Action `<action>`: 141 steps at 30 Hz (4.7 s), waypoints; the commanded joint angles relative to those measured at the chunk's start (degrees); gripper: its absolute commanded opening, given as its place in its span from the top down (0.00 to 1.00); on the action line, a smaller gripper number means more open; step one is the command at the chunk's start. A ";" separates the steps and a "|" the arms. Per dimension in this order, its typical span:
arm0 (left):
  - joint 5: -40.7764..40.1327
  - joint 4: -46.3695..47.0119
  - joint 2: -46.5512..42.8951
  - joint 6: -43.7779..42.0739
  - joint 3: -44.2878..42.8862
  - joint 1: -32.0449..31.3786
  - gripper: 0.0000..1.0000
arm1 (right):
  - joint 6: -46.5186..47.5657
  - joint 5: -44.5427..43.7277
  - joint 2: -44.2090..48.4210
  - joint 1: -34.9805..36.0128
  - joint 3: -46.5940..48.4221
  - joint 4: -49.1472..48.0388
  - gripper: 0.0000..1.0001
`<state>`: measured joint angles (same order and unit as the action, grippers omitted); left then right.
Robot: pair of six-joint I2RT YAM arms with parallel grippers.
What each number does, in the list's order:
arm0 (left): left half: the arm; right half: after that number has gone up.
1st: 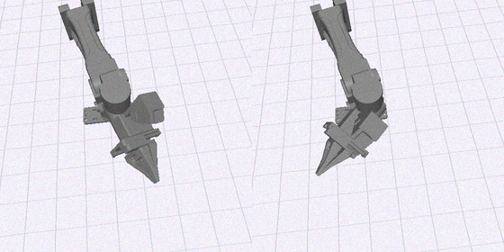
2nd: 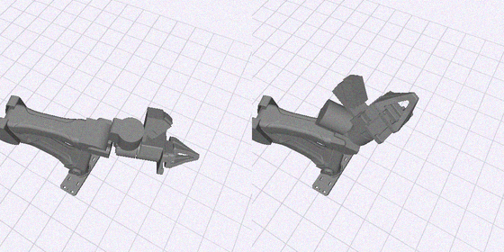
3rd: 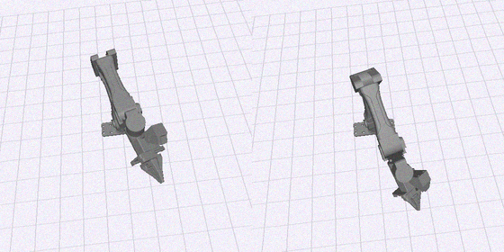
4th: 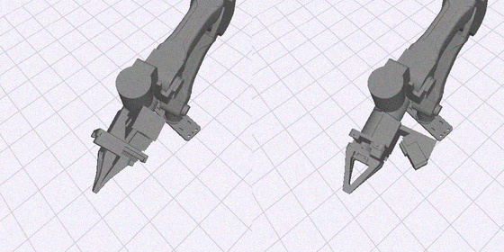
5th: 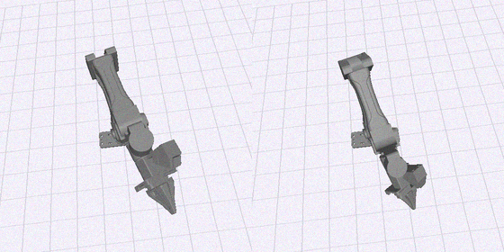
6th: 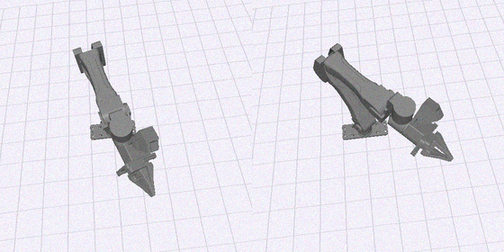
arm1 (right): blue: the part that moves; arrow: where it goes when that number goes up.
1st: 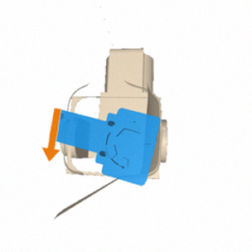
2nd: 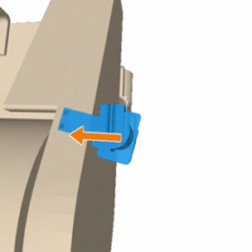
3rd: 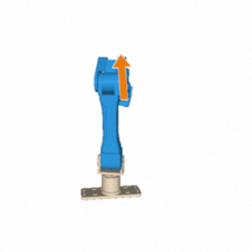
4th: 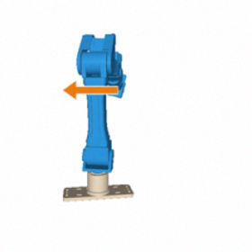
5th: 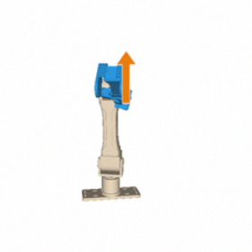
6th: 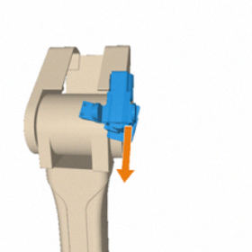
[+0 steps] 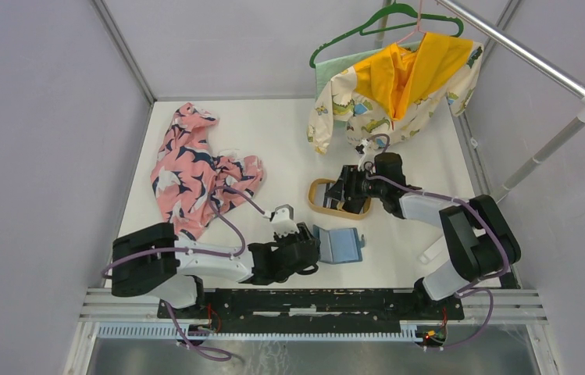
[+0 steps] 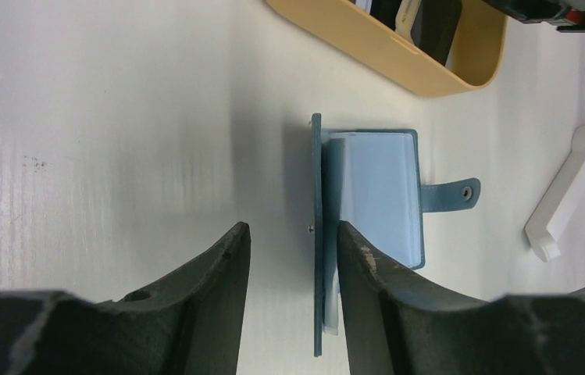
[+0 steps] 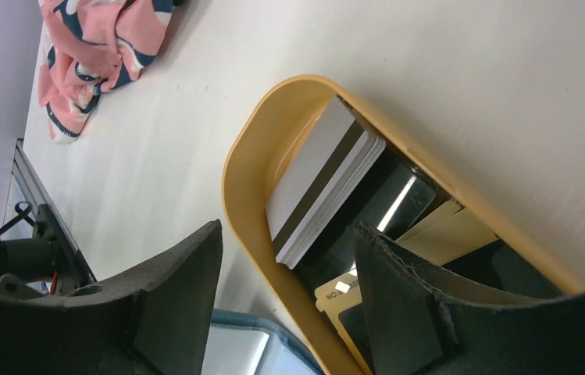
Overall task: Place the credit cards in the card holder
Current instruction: Pick up the credit card from the storage box, then insert the credit card into the card holder.
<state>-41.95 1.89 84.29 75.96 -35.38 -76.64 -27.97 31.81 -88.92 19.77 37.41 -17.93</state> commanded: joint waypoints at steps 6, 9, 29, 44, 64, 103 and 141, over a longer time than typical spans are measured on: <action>-5.03 3.61 -6.52 -9.06 2.82 -0.31 0.41 | -4.85 -1.79 -4.39 0.30 3.75 -1.54 0.33; -4.85 6.77 -8.90 -12.64 4.89 1.20 0.37 | -6.99 -0.85 -5.15 0.36 3.55 -3.08 0.33; 27.10 25.09 2.04 -38.08 -1.48 26.77 0.23 | -20.54 2.40 -10.09 0.62 3.15 -10.54 0.36; 35.14 27.82 10.50 -38.61 -5.60 30.07 0.55 | -20.09 3.54 -14.41 2.19 6.08 -11.78 0.42; 35.42 26.53 -4.54 -36.76 3.79 30.06 0.57 | -18.51 3.16 -12.06 -0.34 6.28 -8.92 0.48; 41.24 28.99 -28.21 -28.66 20.52 27.97 0.56 | -16.95 4.84 -6.53 -8.79 -0.52 -11.68 1.00; 52.60 67.82 -11.77 -26.40 22.49 27.91 0.13 | -14.44 30.75 19.91 -13.59 -14.56 -33.21 1.00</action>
<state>8.27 60.07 67.77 48.60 -9.23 -48.42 -40.47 57.98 -69.41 5.52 22.94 -42.72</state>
